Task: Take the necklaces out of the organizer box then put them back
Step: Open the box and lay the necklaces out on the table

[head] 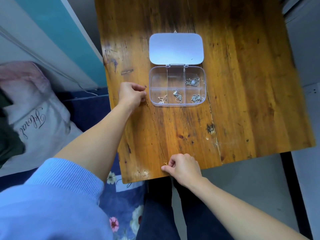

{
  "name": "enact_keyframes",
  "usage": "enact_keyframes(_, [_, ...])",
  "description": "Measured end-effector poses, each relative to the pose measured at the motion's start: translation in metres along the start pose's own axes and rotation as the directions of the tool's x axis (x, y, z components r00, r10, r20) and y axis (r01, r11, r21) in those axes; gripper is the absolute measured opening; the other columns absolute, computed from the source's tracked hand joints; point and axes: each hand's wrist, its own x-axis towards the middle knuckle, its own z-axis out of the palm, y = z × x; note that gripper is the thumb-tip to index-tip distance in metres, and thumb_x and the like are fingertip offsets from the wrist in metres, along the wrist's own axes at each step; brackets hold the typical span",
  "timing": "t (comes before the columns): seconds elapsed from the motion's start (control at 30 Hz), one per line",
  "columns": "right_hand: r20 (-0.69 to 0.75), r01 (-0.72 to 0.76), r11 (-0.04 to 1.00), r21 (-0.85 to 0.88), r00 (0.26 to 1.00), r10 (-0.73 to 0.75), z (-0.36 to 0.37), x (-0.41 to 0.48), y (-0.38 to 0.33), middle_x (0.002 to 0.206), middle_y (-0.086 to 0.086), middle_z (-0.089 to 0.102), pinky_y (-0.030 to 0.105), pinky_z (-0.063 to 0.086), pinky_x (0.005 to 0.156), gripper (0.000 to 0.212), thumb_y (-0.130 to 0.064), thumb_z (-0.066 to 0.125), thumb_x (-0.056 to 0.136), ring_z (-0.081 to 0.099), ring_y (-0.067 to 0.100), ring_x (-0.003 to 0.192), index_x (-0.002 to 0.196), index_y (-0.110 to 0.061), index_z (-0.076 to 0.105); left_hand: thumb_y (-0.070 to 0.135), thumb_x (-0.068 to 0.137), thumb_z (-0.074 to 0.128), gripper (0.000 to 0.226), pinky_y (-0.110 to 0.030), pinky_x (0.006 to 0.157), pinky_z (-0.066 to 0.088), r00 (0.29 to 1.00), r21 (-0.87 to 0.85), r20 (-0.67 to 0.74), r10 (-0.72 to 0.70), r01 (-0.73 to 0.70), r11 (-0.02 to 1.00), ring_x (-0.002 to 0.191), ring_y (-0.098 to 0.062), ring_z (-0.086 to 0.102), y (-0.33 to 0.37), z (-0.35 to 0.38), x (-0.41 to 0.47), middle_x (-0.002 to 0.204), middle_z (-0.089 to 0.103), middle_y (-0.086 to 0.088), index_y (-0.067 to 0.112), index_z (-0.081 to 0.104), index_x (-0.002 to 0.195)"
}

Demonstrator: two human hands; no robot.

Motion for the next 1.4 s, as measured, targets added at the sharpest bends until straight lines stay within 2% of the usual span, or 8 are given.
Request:
enact_keyframes(0.17, [-0.002,0.017,0.999,-0.047,1.000,-0.017,-0.027,0.000,-0.003,0.074,-0.010,0.067,0.030,0.052,0.070,0.037,-0.063,0.063,0.078,0.063,0.015,0.075,0.077,-0.026,0.066,0.011,0.086,0.070,0.016,-0.039,0.076,0.061,0.996,0.096,0.036,0.087,-0.090,0.991,0.084,-0.023,0.069,0.002,-0.008,0.001,0.091,0.068,-0.007,0.011,0.071,0.102])
enact_keyframes(0.3, [-0.259,0.092,0.995,0.045,0.963,-0.078,-0.093,0.022,-0.025,0.067,-0.011,0.067,0.030,0.051,0.063,0.026,-0.050,0.065,0.083,0.063,0.016,0.069,0.073,-0.026,0.069,0.015,0.086,0.070,0.015,-0.046,0.079,0.060,0.996,0.132,0.010,0.090,-0.091,0.987,0.089,-0.027,0.069,-0.005,-0.021,0.000,0.093,0.068,-0.006,0.013,0.071,0.101])
enact_keyframes(0.43, [-0.404,0.189,0.982,0.020,0.900,-0.165,-0.152,0.077,-0.065,0.081,-0.003,0.074,0.033,0.050,0.071,0.010,-0.031,0.064,0.085,0.066,0.022,0.082,0.082,-0.025,0.072,0.015,0.086,0.068,0.013,-0.047,0.080,0.059,0.999,0.122,0.005,0.042,-0.043,0.992,0.087,-0.027,0.069,-0.016,-0.025,-0.007,0.093,0.071,-0.007,0.014,0.072,0.098])
enact_keyframes(0.57, [-0.226,0.185,0.935,-0.303,0.939,-0.259,-0.166,0.129,-0.092,0.104,0.003,0.072,0.032,0.043,0.073,0.018,-0.019,0.060,0.084,0.063,0.031,0.098,0.096,-0.026,0.071,0.017,0.087,0.067,0.009,-0.045,0.081,0.059,0.998,0.119,0.011,0.055,-0.055,0.991,0.088,-0.022,0.068,-0.029,-0.023,-0.015,0.092,0.070,-0.002,0.019,0.071,0.095])
enact_keyframes(0.7, [-0.056,0.262,0.755,-0.602,0.929,-0.367,-0.157,0.148,-0.106,0.103,0.010,0.069,0.033,0.039,0.066,0.019,-0.016,0.062,0.083,0.063,0.036,0.093,0.100,-0.021,0.070,0.018,0.087,0.067,0.011,-0.045,0.082,0.059,0.998,0.105,0.017,0.063,-0.065,0.992,0.089,-0.020,0.068,-0.040,-0.024,-0.018,0.092,0.071,-0.001,0.018,0.072,0.096])
enact_keyframes(0.93, [0.065,0.330,0.566,-0.756,0.897,-0.437,-0.152,0.141,-0.118,0.090,0.006,0.070,0.031,0.031,0.057,0.017,-0.010,0.060,0.076,0.053,0.030,0.068,0.085,-0.020,0.071,0.018,0.087,0.067,0.012,-0.047,0.086,0.057,0.999,0.080,-0.001,0.046,-0.046,0.996,0.093,-0.023,0.067,-0.044,-0.032,-0.019,0.095,0.071,-0.003,0.017,0.073,0.097])
enact_keyframes(1.27, [0.007,0.342,0.691,-0.637,0.899,-0.438,-0.148,0.144,-0.101,0.097,0.013,0.070,0.034,0.045,0.063,0.020,-0.012,0.057,0.081,0.063,0.038,0.087,0.096,-0.014,0.070,0.019,0.089,0.067,0.012,-0.046,0.087,0.058,1.000,0.082,0.002,0.030,-0.030,0.996,0.095,-0.022,0.067,-0.042,-0.038,-0.019,0.097,0.071,-0.004,0.018,0.071,0.100])
enact_keyframes(1.4, [-0.104,0.322,0.873,-0.367,0.918,-0.382,-0.161,0.134,-0.093,0.098,0.009,0.072,0.038,0.051,0.072,0.020,-0.014,0.054,0.085,0.063,0.034,0.089,0.092,-0.013,0.073,0.020,0.090,0.066,0.010,-0.046,0.087,0.057,0.998,0.073,-0.016,0.056,-0.055,0.996,0.094,-0.022,0.067,-0.034,-0.039,-0.020,0.095,0.070,-0.003,0.020,0.070,0.098])
